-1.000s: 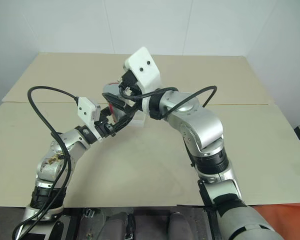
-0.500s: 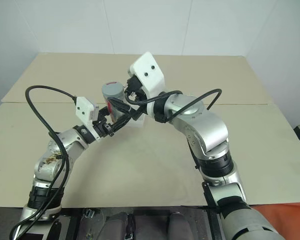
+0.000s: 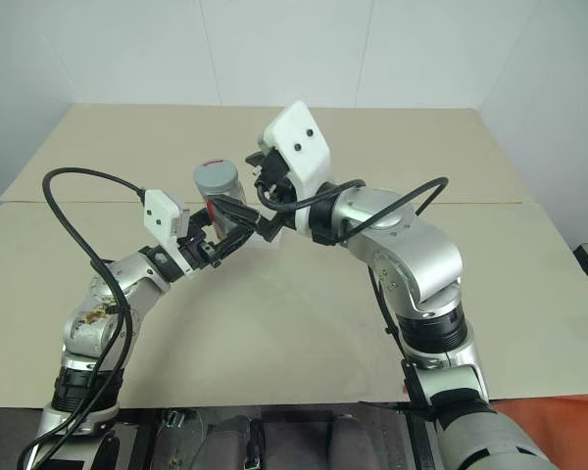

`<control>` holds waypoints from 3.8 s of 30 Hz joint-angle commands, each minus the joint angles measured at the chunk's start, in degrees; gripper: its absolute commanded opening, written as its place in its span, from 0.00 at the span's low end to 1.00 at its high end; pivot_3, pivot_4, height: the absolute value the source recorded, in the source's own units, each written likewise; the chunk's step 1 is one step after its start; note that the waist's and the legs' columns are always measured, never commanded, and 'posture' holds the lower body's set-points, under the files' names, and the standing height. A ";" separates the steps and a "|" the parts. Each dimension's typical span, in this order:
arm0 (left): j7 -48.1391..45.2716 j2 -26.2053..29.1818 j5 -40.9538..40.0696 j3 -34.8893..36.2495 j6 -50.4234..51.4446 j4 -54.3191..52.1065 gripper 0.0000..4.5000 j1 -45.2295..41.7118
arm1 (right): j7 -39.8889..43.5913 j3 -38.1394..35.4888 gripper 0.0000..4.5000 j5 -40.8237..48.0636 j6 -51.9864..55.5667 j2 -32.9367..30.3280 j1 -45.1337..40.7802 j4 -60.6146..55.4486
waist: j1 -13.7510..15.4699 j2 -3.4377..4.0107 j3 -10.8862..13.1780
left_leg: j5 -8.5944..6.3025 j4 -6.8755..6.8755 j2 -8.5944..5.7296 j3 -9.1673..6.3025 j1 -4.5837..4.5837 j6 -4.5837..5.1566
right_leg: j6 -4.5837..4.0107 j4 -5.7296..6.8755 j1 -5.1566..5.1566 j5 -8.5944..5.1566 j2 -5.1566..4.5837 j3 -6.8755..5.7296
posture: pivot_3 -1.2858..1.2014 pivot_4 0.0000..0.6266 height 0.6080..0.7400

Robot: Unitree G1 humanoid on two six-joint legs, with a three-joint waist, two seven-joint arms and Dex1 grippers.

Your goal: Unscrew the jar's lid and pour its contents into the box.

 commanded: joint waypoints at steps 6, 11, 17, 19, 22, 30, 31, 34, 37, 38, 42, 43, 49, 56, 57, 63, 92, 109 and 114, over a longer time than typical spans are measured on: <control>-0.30 0.08 -1.16 0.38 0.30 -3.68 0.62 0.50 | -2.77 0.55 0.99 -2.72 -3.40 3.63 -3.65 3.27 | 0.00 0.00 0.00 | 0.00 0.00 0.00 0.00 0.00 0.00 | 0.00 0.03 0.00 0.00 0.00 0.00 | 0.52 0.24 1.00; -0.17 0.01 -1.09 0.41 0.38 -3.63 0.62 0.60 | -3.59 0.48 0.99 -3.71 -3.88 4.50 -4.41 4.81 | 0.00 0.00 0.00 | 0.00 0.00 0.00 0.01 0.00 -0.01 | 0.00 0.02 0.00 0.00 0.00 0.00 | 0.52 0.24 1.00; 0.05 -0.05 -1.07 0.55 0.26 -3.74 0.62 0.66 | -3.82 0.52 0.99 -4.46 -3.55 4.07 -4.33 5.24 | 0.00 0.00 0.00 | 0.00 0.00 0.00 0.02 0.00 0.00 | 0.00 0.03 0.00 0.00 0.00 0.00 | 0.52 0.24 1.00; 0.15 0.05 -1.07 0.75 0.29 -3.75 0.62 0.63 | -3.81 0.18 0.99 -4.43 -3.37 3.61 -4.07 5.03 | -0.01 0.00 0.00 | 0.00 0.00 0.00 0.01 0.00 0.00 | 0.00 0.02 0.00 0.00 0.00 0.00 | 0.52 0.24 1.00; 0.15 0.20 -1.15 1.04 0.31 -3.94 0.62 0.83 | -3.75 -0.16 0.99 -4.30 -2.91 2.67 -3.31 4.21 | -0.01 0.00 0.00 | 0.00 0.00 0.00 0.01 0.00 -0.01 | 0.00 0.02 0.00 0.00 0.00 0.00 | 0.52 0.24 1.00; 0.17 0.33 -1.47 1.49 0.58 -4.38 0.62 1.18 | -3.63 -0.65 0.99 -3.96 -2.06 0.10 -1.81 2.58 | 0.00 0.00 0.00 | 0.00 0.00 0.00 0.01 0.00 0.00 | 0.00 0.01 0.00 0.00 0.00 0.00 | 0.52 0.24 1.00; 0.18 0.33 -1.49 1.51 0.64 -4.44 0.62 1.20 | -3.66 -0.74 0.99 -3.82 -1.92 -0.13 -1.71 2.37 | 0.00 0.00 0.00 | 0.00 0.00 0.00 0.01 0.00 0.00 | 0.00 0.01 0.00 0.00 0.00 0.00 | 0.52 0.24 1.00; 0.09 0.30 -1.54 1.57 0.75 -4.60 0.62 1.30 | -3.70 -0.77 0.99 -3.61 -1.78 -0.76 -1.53 2.05 | 0.00 0.00 0.00 | 0.00 0.00 0.00 0.01 0.00 0.00 | 0.00 0.01 0.00 0.00 0.00 0.00 | 0.52 0.24 1.00; 0.03 0.31 -1.75 1.69 1.01 -4.99 0.62 1.50 | -3.67 -0.91 0.99 -3.64 -1.81 -1.47 -1.26 1.97 | 0.00 0.00 0.00 | 0.00 0.00 0.00 0.01 0.00 0.00 | 0.00 0.01 0.00 0.00 0.00 0.00 | 0.52 0.24 1.00; 0.02 0.34 -1.85 1.73 1.15 -5.17 0.62 1.54 | -3.62 -1.00 0.99 -3.61 -1.85 -1.72 -1.22 2.00 | 0.00 0.00 0.00 | 0.00 0.00 0.00 0.01 0.00 0.00 | 0.00 0.01 0.00 0.00 0.00 0.00 | 0.52 0.24 1.00; -0.29 0.56 -2.21 1.96 1.48 -5.69 0.62 1.85 | -3.22 -1.19 0.99 -3.51 -2.13 -2.72 -1.00 2.19 | 0.00 0.00 0.00 | 0.00 0.00 0.00 0.01 0.00 0.00 | 0.00 0.00 0.00 0.00 0.00 0.00 | 0.52 0.24 1.00; -0.34 0.60 -2.30 2.00 1.53 -5.79 0.62 1.89 | -3.11 -1.23 0.99 -3.47 -2.16 -2.92 -0.93 2.20 | 0.00 0.00 0.00 | 0.00 0.00 0.00 0.00 0.00 0.00 | 0.00 0.00 0.00 0.00 0.00 0.00 | 0.52 0.24 1.00; -0.50 1.10 -3.15 2.07 1.52 -6.07 0.62 2.11 | -2.18 -1.40 0.99 -3.44 -2.38 -4.28 -0.05 1.79 | 0.01 0.00 0.00 | 0.00 0.00 0.00 0.00 0.00 0.00 | 0.00 0.00 0.00 0.00 0.00 0.00 | 0.52 0.24 1.00; -0.52 1.40 -3.78 2.26 1.52 -6.40 0.62 2.28 | -1.61 -1.62 0.99 -3.26 -2.90 -5.34 0.28 1.97 | 0.14 0.00 0.00 | 0.00 0.00 0.00 0.00 0.00 0.00 | 0.00 -0.01 0.00 0.00 0.00 0.00 | 0.52 0.24 1.00; -0.56 1.40 -3.79 2.29 1.54 -6.44 0.62 2.29 | -1.55 -1.63 0.99 -3.29 -2.96 -5.42 0.24 2.09 | 0.14 0.00 0.00 | 0.00 0.00 -0.01 0.00 0.00 0.00 | 0.00 -0.02 0.00 0.00 -0.01 0.00 | 0.52 0.24 1.00; -0.32 1.31 -3.91 2.10 1.53 -6.62 0.62 2.29 | -1.19 -1.82 0.99 -3.73 -3.47 -5.69 -0.22 2.91 | 0.00 0.00 0.00 | 0.00 -0.01 -0.01 0.01 0.00 0.00 | 0.00 -0.02 -0.01 0.00 -0.01 0.02 | 0.52 0.24 1.00; -1.05 1.69 -2.02 0.82 -0.02 -3.64 0.62 0.77 | -0.79 -0.41 0.99 3.13 -0.80 2.31 -6.11 3.43 | 0.05 0.00 0.00 | 0.00 -0.01 0.00 0.03 0.01 0.00 | 0.00 0.02 -0.03 0.00 0.00 0.02 | 0.52 0.24 1.00; -1.55 1.87 -2.37 1.11 0.49 -5.04 0.62 1.86 | -0.55 0.94 0.91 0.37 -1.52 4.50 -7.46 7.40 | 0.03 0.00 0.00 | 0.00 -0.01 0.00 0.03 0.00 0.00 | 0.00 0.03 -0.03 0.00 0.00 0.02 | 0.52 0.24 1.00; -1.57 2.01 -2.50 1.22 0.73 -5.50 0.62 2.19 | -0.22 1.05 0.62 -0.15 -1.56 4.82 -7.59 8.09 | 0.02 0.00 0.00 | 0.00 -0.01 0.00 0.03 0.00 0.00 | 0.00 0.03 -0.03 0.00 0.00 0.02 | 0.52 0.24 1.00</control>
